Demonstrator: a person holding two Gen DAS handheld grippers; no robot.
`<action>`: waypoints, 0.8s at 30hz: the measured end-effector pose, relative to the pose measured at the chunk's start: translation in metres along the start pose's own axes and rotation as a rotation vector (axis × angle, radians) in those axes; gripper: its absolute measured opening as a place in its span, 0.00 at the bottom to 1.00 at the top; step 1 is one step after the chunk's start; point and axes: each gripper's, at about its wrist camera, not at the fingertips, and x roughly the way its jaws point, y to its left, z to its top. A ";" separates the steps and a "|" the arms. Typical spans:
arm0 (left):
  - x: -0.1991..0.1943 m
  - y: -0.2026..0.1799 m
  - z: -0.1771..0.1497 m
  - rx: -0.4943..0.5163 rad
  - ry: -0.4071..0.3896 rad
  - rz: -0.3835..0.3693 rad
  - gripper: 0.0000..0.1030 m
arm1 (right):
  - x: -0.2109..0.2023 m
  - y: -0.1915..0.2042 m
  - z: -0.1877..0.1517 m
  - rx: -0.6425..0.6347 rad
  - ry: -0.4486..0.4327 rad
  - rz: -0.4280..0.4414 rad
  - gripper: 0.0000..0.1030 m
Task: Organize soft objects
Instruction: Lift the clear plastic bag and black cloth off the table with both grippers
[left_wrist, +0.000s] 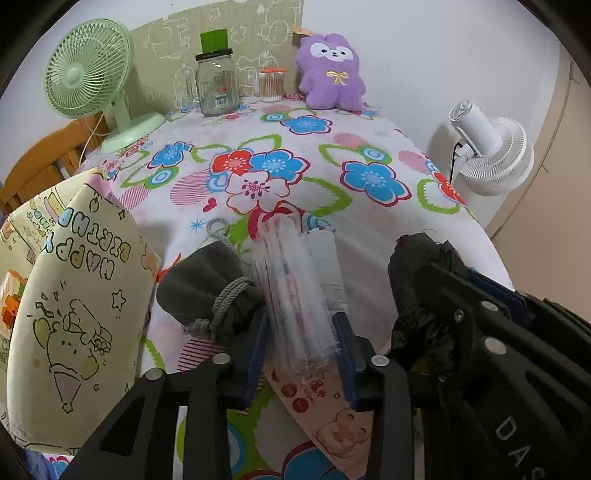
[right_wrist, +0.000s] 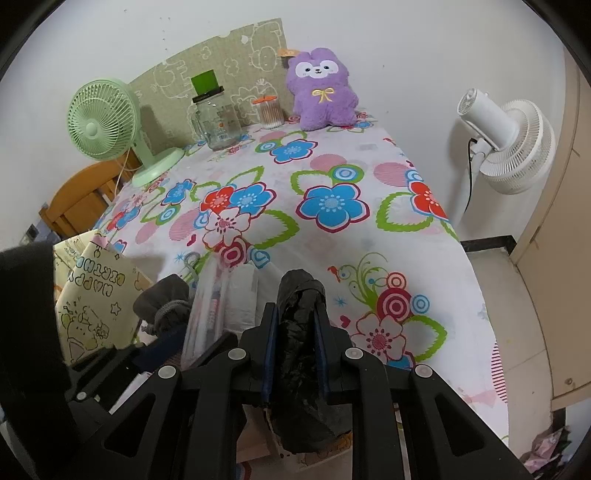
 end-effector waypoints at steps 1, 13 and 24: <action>-0.001 0.000 0.000 0.000 -0.002 0.002 0.28 | 0.000 0.000 0.000 0.000 0.000 0.002 0.21; -0.017 0.006 -0.005 0.000 -0.022 -0.009 0.17 | -0.006 0.008 -0.003 0.001 -0.004 -0.003 0.21; -0.042 0.014 -0.010 -0.004 -0.064 -0.010 0.16 | -0.026 0.022 -0.010 -0.013 -0.034 -0.009 0.21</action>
